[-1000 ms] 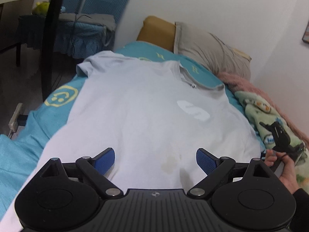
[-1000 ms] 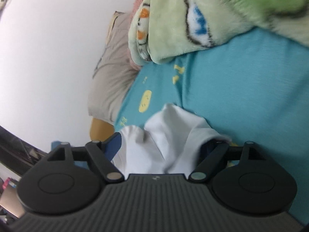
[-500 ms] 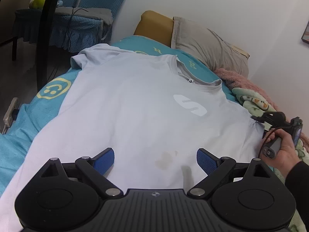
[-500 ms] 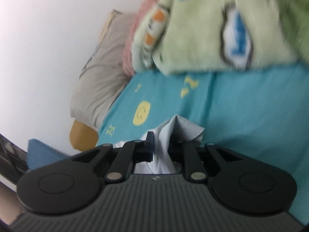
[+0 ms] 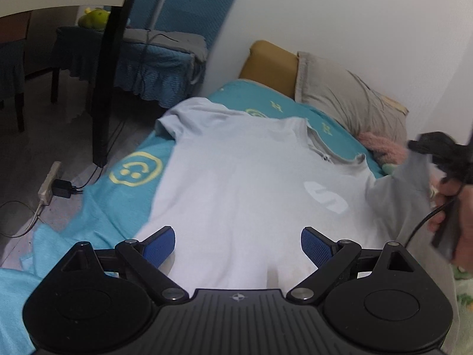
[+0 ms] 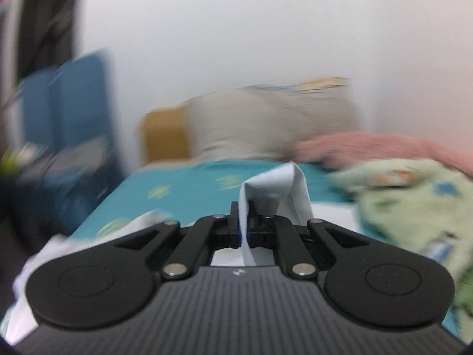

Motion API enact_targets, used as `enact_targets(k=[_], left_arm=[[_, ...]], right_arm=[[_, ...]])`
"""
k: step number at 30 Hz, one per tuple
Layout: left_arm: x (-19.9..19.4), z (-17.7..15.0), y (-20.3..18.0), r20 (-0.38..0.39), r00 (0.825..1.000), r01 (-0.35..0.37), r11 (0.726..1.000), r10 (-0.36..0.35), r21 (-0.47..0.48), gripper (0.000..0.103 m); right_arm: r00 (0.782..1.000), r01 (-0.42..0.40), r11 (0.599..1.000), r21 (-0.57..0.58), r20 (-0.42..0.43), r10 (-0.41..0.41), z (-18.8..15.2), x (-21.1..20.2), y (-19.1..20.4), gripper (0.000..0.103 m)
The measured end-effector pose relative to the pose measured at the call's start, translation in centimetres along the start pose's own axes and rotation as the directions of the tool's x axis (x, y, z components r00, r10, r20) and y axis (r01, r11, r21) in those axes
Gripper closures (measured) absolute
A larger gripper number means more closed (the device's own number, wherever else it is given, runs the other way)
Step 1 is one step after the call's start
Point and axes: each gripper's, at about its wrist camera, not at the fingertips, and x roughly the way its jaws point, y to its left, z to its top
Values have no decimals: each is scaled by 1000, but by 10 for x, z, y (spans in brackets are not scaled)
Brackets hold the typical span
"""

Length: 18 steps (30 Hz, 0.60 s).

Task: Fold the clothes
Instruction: 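Fold the held side over the T-shirt body with the right gripper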

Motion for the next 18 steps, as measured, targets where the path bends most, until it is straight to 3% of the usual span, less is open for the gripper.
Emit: enact_targets(k=[2, 4, 8, 11, 12, 14, 15, 18], left_arm=[[-1, 3, 5, 9, 1000, -12, 1000, 12, -7, 9], [1, 3, 8, 11, 1000, -24, 1000, 24, -2, 10], [11, 0, 11, -12, 999, -38, 999, 38, 6, 11], [18, -3, 12, -26, 999, -36, 999, 36, 6, 11], [20, -4, 12, -31, 999, -34, 999, 34, 9, 11], [22, -7, 10, -41, 999, -28, 999, 28, 19, 11], [24, -8, 9, -46, 999, -24, 999, 25, 24, 11], [23, -13, 2, -58, 998, -4, 999, 7, 50, 11]], right_arm=[[994, -88, 996, -23, -70, 86, -16, 15, 42, 97], [972, -158, 987, -5, -180, 154, -38, 36, 75, 96], [950, -154, 988, -26, -280, 141, -70, 57, 108, 95], [952, -130, 991, 8, -277, 127, -69, 59, 99, 91], [954, -138, 990, 25, -265, 140, -65, 53, 93, 81], [957, -153, 986, 60, -242, 163, -56, 39, 82, 22], [957, -161, 984, 77, -230, 175, -52, 32, 76, 17], [958, -182, 978, 102, -206, 200, -38, -1, 59, 17]])
